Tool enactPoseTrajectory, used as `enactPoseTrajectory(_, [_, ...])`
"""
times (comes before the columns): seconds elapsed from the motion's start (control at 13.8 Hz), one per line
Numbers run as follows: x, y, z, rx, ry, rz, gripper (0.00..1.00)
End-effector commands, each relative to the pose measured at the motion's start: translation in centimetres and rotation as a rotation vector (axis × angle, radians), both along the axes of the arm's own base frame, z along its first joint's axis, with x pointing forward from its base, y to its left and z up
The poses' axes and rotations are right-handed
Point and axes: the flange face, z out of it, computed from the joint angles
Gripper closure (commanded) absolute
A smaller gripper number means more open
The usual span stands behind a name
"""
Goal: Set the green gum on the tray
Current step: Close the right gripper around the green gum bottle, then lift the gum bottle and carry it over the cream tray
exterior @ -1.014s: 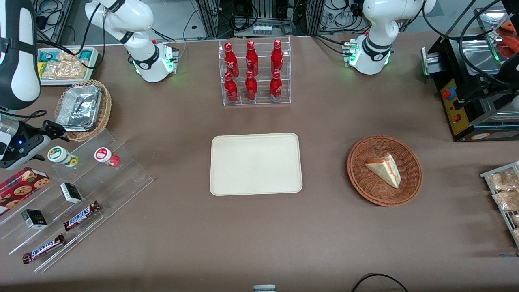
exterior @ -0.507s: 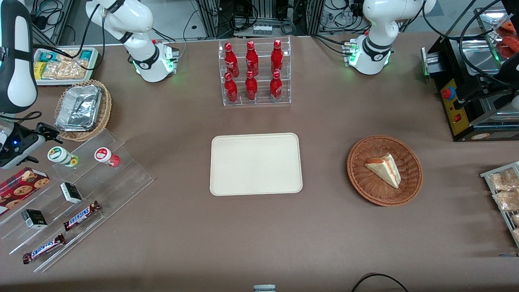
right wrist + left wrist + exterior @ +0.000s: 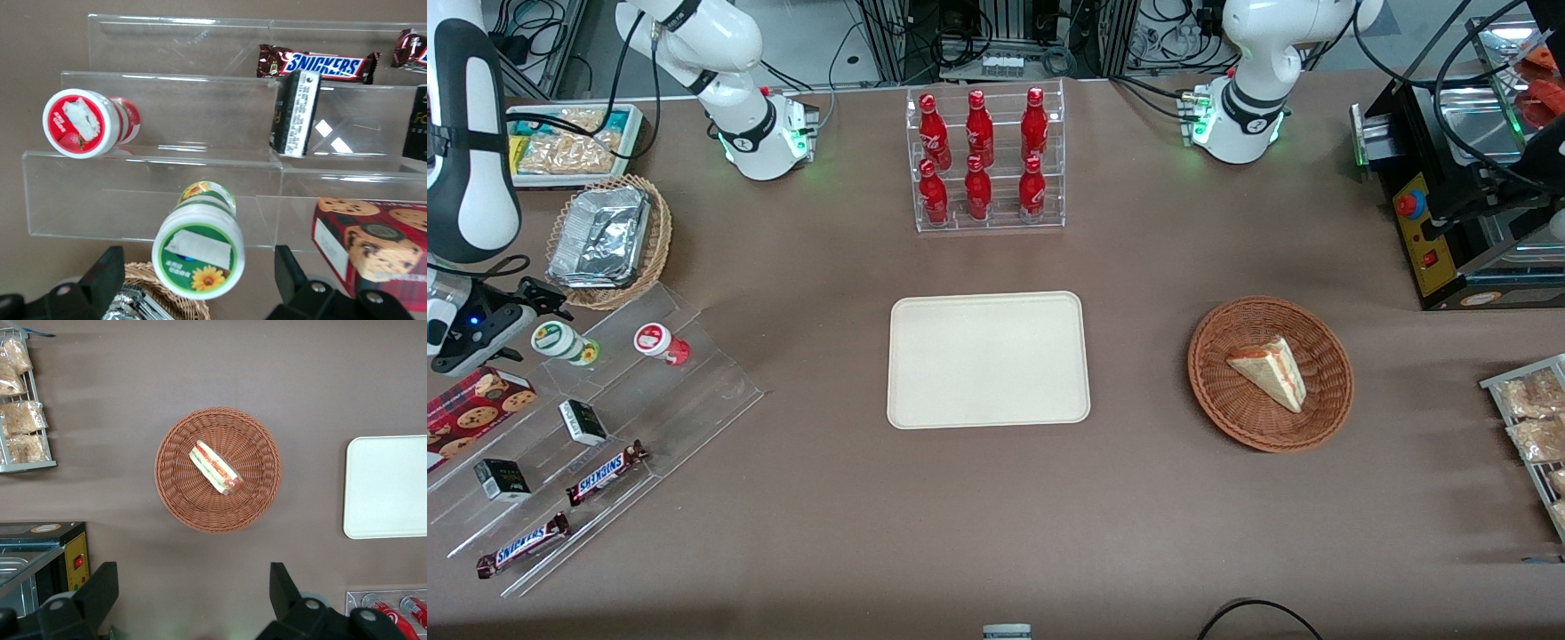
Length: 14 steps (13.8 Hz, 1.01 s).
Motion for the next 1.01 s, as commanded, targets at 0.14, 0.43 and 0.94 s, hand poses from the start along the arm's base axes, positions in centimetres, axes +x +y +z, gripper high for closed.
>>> enactPoseTrajectory(0.14, [-0.3, -0.1, -1.3, 0.006, -0.026, -0.007, 0.48])
enactPoseTrajectory(0.43, [-0.1, 0.2, -0.6, 0.005, -0.03, -0.005, 1.0])
enactPoseTrajectory(0.94, [2.8, 4.5, 6.2, 0.012, 0.008, -0.017, 1.0])
